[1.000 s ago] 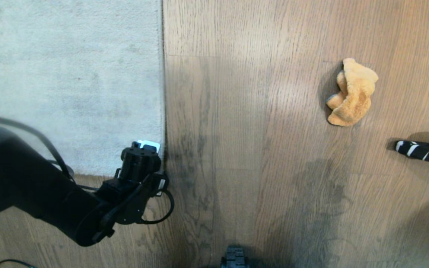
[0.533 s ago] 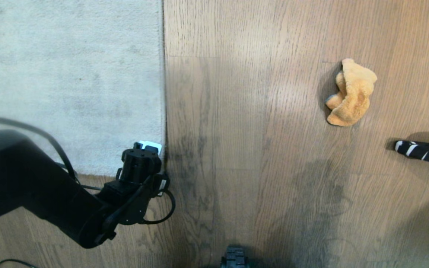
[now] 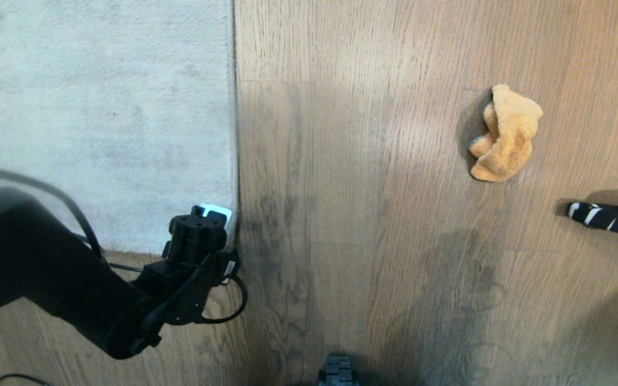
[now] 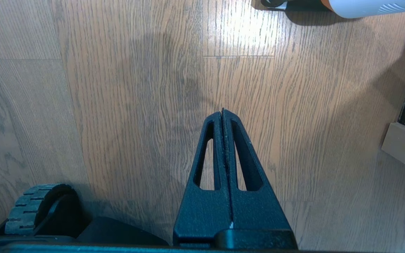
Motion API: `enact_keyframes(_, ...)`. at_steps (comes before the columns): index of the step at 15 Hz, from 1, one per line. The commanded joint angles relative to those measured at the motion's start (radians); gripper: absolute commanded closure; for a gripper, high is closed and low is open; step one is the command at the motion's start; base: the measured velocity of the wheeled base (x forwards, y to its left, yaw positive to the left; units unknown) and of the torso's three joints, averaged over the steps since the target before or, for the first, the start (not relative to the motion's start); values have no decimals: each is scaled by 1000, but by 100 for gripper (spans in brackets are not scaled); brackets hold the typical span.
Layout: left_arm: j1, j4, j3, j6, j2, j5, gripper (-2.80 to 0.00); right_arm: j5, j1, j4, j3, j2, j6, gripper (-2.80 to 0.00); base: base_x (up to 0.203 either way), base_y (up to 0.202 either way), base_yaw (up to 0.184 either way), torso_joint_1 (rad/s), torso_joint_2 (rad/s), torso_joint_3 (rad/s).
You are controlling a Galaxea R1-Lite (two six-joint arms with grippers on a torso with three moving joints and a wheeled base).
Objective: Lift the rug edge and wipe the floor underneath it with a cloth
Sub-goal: Lift up the carpet
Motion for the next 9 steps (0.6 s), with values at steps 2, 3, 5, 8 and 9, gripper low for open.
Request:
enact_keyframes(2,16,-3,8,21,-18,9,-280,0,0,-1,0,1,0,0,0,0,0,0,0,0)
enact_keyframes(3,19,-3,13,25,-22,9,-280,0,0,-1,0,1,0,0,0,0,0,0,0,0)
enact_keyframes(5,23,-4,26,26,-27,10,-280,0,0,-1,0,1,0,0,0,0,0,0,0,0)
enact_keyframes(8,28,-4,37,26,-40,10,-280,0,0,-1,0,1,0,0,0,0,0,0,0,0)
enact_keyframes(9,30,-7,39,24,-41,11,-280,0,0,-1,0,0,0,0,0,0,0,0,0,0)
